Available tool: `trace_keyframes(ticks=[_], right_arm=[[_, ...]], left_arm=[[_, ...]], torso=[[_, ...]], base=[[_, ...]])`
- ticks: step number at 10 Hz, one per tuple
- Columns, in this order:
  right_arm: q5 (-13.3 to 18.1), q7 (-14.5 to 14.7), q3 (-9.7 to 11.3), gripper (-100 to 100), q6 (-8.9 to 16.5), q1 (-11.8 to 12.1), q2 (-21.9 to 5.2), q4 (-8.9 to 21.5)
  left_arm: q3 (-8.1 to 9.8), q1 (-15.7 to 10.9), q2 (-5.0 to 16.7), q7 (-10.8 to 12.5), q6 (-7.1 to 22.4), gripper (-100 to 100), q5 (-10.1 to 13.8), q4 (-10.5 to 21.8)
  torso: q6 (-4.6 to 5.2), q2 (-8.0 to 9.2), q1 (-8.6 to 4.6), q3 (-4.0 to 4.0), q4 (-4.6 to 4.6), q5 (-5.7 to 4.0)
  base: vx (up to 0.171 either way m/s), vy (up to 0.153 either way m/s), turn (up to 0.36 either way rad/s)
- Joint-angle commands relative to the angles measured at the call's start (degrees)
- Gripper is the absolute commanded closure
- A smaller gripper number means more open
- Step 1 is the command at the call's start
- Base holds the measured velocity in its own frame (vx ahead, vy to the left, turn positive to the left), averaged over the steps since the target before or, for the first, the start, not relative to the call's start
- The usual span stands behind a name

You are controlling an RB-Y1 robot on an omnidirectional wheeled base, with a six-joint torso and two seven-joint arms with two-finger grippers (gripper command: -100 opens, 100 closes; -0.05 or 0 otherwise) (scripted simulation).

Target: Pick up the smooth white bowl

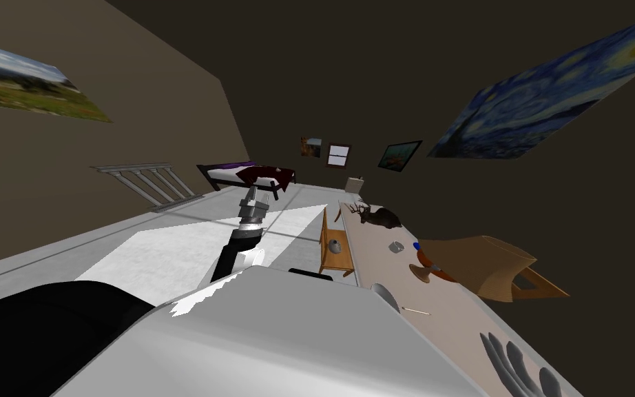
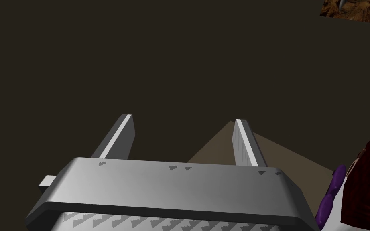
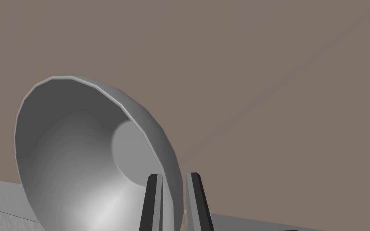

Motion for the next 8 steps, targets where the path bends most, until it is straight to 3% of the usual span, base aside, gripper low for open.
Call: trace_keyframes(ticks=[1, 2, 4, 5, 7, 8], right_arm=[[0.0, 0.0, 0.0, 0, 0.0, 0.0, 0.0, 0.0], [-1.1, 0.4, -1.1, 100, -1.6, 1.2, -1.7, -1.5], [-1.1, 1.9, -1.1, 100, -1.6, 1.2, -1.7, -1.5], [-1.1, 0.4, -1.1, 100, -1.6, 1.2, -1.7, -1.5], [-1.5, 1.0, -1.5, 100, -2.0, 1.5, -2.0, -1.8], [-1.5, 0.8, -1.6, 0, -2.1, 1.5, -2.1, -1.9]], left_arm=[[0.0, 0.0, 0.0, 0.0, 0.0, 0, 0.0, 0.0], [0.0, 0.0, 0.0, 0.0, 0.0, 0, 0.0, 0.0], [0.0, 0.0, 0.0, 0.0, 0.0, 0, 0.0, 0.0], [0.0, 0.0, 0.0, 0.0, 0.0, 0, 0.0, 0.0], [0.0, 0.0, 0.0, 0.0, 0.0, 0, 0.0, 0.0], [0.0, 0.0, 0.0, 0.0, 0.0, 0, 0.0, 0.0]], torso=[[0.0, 0.0, 0.0, 0.0, 0.0, 0.0], [0.0, 0.0, 0.0, 0.0, 0.0, 0.0], [0.05, 0.0, 0.2, -0.01, -0.01, 0.03], [0.02, 0.0, 0.16, 0.0, 0.0, 0.03], [0.02, 0.02, 0.09, 0.02, 0.02, 0.04], [0.01, 0.02, 0.07, 0.02, 0.02, 0.02]], base=[[0.0, 0.0, 0.0], [0.01, 0.043, -0.081], [0.006, 0.042, -0.045], [-0.002, 0.013, 0.015], [0.0, 0.015, -0.001], [0.0, 0.0, 0.0]])
